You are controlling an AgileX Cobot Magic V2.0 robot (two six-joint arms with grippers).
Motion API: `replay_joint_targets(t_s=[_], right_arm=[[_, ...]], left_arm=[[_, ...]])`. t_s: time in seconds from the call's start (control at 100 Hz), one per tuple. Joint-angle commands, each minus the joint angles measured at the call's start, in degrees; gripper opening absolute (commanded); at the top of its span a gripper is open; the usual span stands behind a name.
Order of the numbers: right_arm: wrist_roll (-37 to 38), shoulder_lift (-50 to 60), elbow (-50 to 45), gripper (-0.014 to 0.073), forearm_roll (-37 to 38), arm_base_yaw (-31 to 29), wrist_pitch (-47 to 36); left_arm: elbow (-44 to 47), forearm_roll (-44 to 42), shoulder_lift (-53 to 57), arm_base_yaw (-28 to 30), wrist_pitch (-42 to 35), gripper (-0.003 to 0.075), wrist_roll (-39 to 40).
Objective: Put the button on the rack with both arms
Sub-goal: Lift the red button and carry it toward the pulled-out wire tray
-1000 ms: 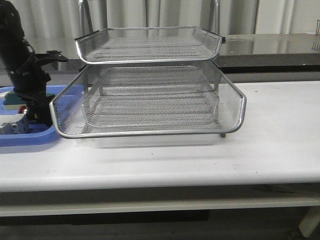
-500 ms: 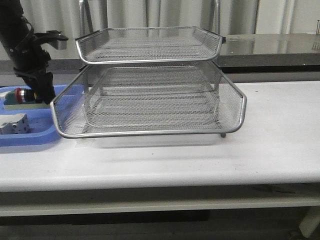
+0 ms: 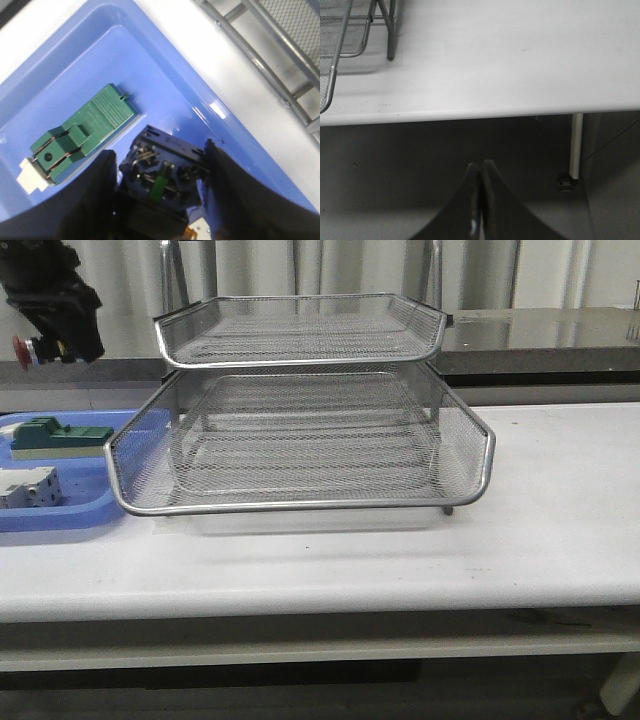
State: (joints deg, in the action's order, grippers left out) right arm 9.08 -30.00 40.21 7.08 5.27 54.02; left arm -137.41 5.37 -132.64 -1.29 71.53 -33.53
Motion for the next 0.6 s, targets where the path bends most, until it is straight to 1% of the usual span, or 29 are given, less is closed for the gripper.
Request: replay_joint_targets(t_s=[0.0,0.1,0.26,0.39,0.5,0.59], right_arm=[[-0.17,-0.15,1.45,-0.0068,0.93,-0.13,-3.50],[-0.17,-0.15,1.45,-0.0068,0.93,-0.13,-3.50],[-0.17,-0.15,1.45,-0.0068,0.93,-0.13,-3.50],[-0.17,-0.15,1.45,-0.0068,0.93,-0.13,-3.50],[-0.17,-0.15,1.45,-0.0068,0.93,-0.13,-3.50],[-0.17,-0.15,1.45,-0.0068,0.93,-0.13,-3.50]], left_arm=[[0.32,0.75,7.23,-0.20,1.55,0.0004,1.77],[4.69,1.03,11.83,-0.20,1.55,0.0004,1.77],[14.63,1.38,19.81,-0.20,1.55,0.0004,1.77],[21.88,4.08,25.40,-0.20,1.55,0.0004,1.77],[25.77,7.51,29.19,-0.34,1.55,0.0004,1.56],[28.17,8.20,31.59,-1.58,1.55,0.0004,1.56]])
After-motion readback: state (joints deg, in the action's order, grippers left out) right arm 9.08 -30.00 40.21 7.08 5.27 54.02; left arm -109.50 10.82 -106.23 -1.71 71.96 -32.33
